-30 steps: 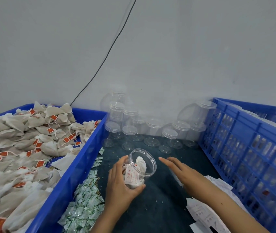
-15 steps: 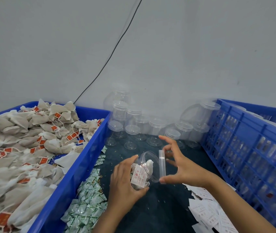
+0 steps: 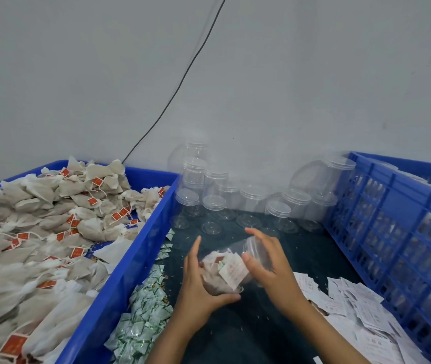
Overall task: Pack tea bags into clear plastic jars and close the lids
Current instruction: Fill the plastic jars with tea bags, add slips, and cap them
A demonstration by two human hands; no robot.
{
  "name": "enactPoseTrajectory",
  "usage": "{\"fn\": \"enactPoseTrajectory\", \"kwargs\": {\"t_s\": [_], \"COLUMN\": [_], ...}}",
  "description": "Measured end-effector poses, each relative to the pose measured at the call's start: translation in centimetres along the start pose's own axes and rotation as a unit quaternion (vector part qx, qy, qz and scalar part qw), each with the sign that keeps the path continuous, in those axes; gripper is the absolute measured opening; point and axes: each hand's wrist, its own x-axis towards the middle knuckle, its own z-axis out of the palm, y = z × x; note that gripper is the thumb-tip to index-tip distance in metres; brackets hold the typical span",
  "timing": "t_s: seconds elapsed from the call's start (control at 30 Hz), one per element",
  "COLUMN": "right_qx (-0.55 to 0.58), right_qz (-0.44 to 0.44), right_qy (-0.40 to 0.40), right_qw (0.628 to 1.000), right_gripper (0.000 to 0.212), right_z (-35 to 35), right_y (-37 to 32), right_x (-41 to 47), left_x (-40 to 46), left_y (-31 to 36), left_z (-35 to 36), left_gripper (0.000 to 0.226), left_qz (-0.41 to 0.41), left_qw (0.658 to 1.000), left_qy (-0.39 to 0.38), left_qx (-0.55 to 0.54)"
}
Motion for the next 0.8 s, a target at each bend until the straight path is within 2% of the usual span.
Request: {"fn": "enactPoseTrajectory", "kwargs": {"t_s": [0.1,0.2,0.3,0.4,0.53,0.7,0.8], "right_qx": [0.071,0.109,0.086,0.065,0.040,0.032,0.034], "right_qz": [0.021,0.025,0.020,-0.007,-0.082,-0.130,-0.114], "right_qy": [0.017,0.016,0.025,0.019,-0.035,-0.125,-0.169], "right_qw": [0.997,0.994,0.996,0.998,0.995,0.983,0.978], "right_gripper": [0.043,0.050,0.055,0.063,0.064,0.043,0.042], "right_z": [0.0,0.0,0.3,0.3,-0.6,-2.2,-2.7], "right_y": [0.2,-0.2,-0.4,-0.6,-1.6,-2.5,-2.8], "right_x": [0.1,0.2,0.4,0.5,0.8,1.6,1.8], "left_x": [0.4,0.6,0.5,0.4,0.3,0.5,0.6], "left_y": [0.2,0.8,1.3,1.3,1.2,0.1,-0.5], "left_z": [-0.8,-0.5,-0.2,-0.1,-0.1,-0.8,-0.7], "left_gripper": [0.127,0.103,0.085,0.079,0.063,0.103,0.104], "left_qz": [-0.055,-0.086,-0.113,-0.166,-0.216,-0.290,-0.298], "left_qw": [0.985,0.936,0.930,0.919,0.897,0.813,0.790], "left_qy": [-0.041,-0.079,-0.073,-0.068,-0.110,-0.286,-0.336], "left_qx": [-0.161,-0.331,-0.343,-0.350,-0.370,-0.417,-0.419]}}
